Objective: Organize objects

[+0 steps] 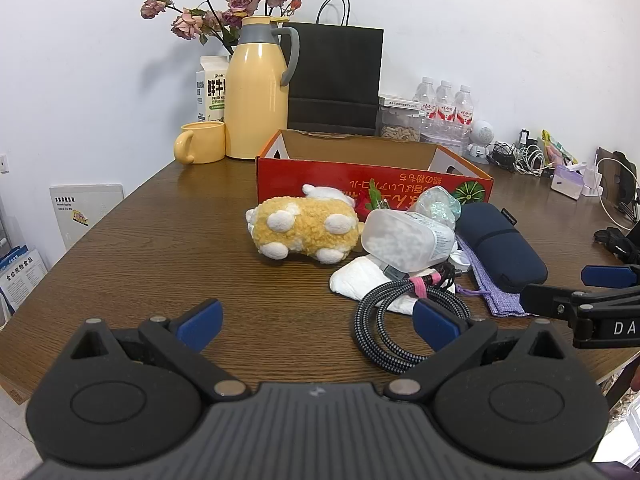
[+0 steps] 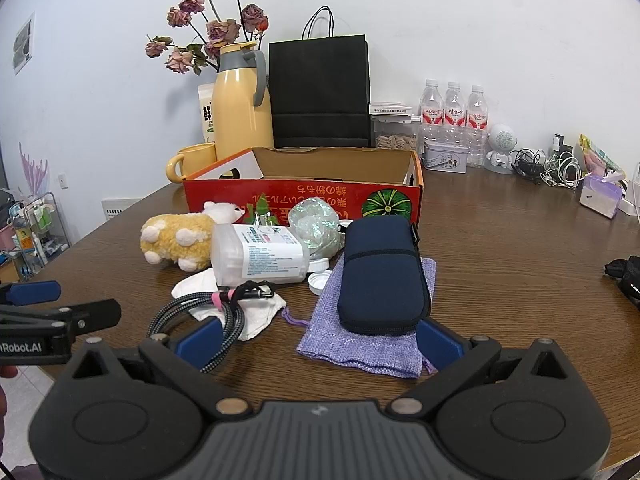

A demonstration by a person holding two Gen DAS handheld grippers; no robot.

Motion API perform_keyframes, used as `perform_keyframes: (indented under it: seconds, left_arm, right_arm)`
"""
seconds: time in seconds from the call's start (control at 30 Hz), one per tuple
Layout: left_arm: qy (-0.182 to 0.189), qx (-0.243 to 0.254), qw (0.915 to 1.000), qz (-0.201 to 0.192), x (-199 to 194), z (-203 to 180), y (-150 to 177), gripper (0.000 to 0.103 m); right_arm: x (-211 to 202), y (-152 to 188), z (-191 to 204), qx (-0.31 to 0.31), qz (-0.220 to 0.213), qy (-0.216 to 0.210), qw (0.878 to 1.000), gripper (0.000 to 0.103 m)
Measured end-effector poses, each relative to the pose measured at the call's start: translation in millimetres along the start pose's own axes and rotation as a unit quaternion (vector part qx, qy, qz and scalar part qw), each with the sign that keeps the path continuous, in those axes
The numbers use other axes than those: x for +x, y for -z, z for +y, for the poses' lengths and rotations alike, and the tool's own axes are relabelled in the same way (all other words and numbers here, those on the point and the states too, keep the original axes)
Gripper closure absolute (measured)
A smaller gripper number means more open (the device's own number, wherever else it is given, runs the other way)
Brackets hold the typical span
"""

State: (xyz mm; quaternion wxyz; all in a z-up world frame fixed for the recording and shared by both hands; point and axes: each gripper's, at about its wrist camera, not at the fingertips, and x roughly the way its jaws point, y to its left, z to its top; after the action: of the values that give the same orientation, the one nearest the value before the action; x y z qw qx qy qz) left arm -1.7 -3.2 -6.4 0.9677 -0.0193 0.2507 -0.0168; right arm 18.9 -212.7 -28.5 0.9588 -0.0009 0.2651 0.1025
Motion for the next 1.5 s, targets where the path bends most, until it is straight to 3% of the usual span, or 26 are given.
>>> perform_keyframes:
  seconds: [1.5]
  left_arm:
    - [0.008,-0.003,0.9999,0.011,4.7,-0.3,-1.5,0.0]
  right_arm:
    - [3.6,1.5,-3.7,0.006,0.001,-0.002,1.0,0.0]
